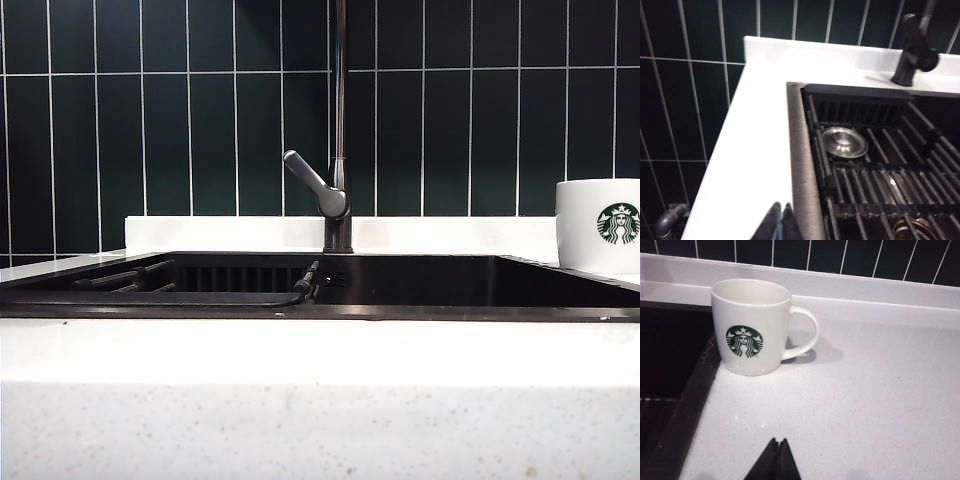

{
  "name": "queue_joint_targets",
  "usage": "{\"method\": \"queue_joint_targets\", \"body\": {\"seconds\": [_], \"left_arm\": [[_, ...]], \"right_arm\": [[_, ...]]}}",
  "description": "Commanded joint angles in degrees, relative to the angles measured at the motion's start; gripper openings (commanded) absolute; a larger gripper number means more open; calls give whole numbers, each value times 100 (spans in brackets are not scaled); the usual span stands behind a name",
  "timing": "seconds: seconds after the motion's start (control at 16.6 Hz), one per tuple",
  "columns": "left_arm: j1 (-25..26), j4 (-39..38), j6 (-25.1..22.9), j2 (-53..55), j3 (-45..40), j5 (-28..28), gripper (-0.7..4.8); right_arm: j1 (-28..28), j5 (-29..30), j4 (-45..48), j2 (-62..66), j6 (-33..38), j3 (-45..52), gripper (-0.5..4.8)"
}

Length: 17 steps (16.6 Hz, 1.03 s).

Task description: Pick up the mug next to the sink, go to the faucet to get some water, pour the water into the sink, and finally put the mug back to its place.

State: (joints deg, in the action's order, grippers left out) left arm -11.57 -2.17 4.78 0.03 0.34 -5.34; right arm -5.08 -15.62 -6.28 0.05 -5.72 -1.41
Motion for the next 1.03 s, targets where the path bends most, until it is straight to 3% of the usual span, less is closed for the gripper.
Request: {"method": "queue_joint_targets", "body": {"seconds": [0.06, 0.3, 1.03], "left_arm": [[-2, -170, 13, 2, 17, 20, -4], [0, -330, 11, 0, 15, 17, -4], [0, -332, 11, 0, 15, 17, -4]], "right_arm": [[0, 391, 96, -7, 59, -15, -1], [2, 793, 85, -7, 61, -15, -1], [4, 787, 46, -7, 61, -15, -1]]}}
